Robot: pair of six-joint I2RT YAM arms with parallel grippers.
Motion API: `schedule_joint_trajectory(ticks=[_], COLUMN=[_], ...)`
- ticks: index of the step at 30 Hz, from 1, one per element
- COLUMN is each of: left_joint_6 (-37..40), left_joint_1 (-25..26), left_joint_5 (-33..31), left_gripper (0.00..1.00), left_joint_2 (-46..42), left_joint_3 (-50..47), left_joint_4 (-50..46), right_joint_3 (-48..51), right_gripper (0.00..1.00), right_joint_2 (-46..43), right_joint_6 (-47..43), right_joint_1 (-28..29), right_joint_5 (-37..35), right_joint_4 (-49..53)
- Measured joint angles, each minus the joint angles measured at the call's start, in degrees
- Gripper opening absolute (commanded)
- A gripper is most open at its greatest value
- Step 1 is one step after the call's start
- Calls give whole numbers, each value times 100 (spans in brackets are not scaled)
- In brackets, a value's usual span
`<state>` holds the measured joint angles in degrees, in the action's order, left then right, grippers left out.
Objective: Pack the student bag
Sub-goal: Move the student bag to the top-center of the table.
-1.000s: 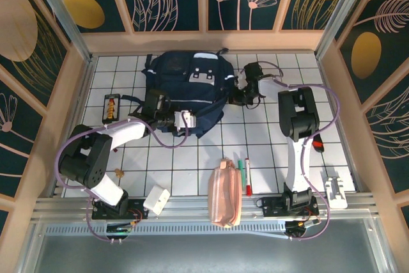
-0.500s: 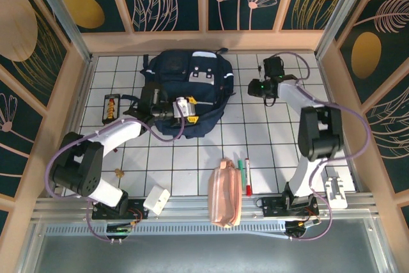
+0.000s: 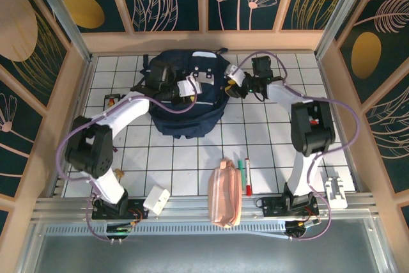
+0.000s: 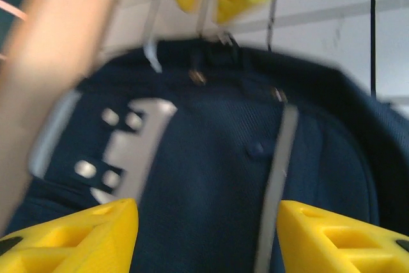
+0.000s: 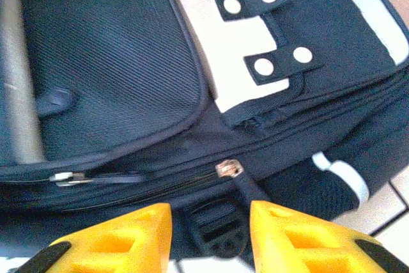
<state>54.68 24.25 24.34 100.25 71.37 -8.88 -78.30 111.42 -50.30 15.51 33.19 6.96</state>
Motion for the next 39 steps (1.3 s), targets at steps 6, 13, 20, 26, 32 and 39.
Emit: schedule_joint_trajectory(ticks=[6, 13, 20, 26, 32, 39], left_joint_6=[560, 914, 931, 839, 240, -1279], left_joint_1=[-15, -15, -15, -15, -98, -192], left_joint_5=[-240, -308, -579, -643, -481, -31], left_gripper=[73, 73, 18, 0, 27, 63], left_joint_2=[334, 332, 535, 769, 654, 964], left_joint_3=[-2, -7, 72, 240, 225, 1290], left_joint_4=[-597, -942, -964, -973, -743, 120], right_joint_3=[-828, -951, -949, -944, -730, 144], right_gripper=[40, 33, 13, 0, 0, 0], right_joint_2=[903, 1220, 1316, 1327, 1126, 225], right_joint_6=[-713, -990, -1141, -1307, -1731, -2133], right_joint_1=[15, 87, 138, 164, 140, 57], right_joint_5=[-138, -382, -516, -619, -542, -201], right_joint_4=[188, 254, 223, 227, 111, -9])
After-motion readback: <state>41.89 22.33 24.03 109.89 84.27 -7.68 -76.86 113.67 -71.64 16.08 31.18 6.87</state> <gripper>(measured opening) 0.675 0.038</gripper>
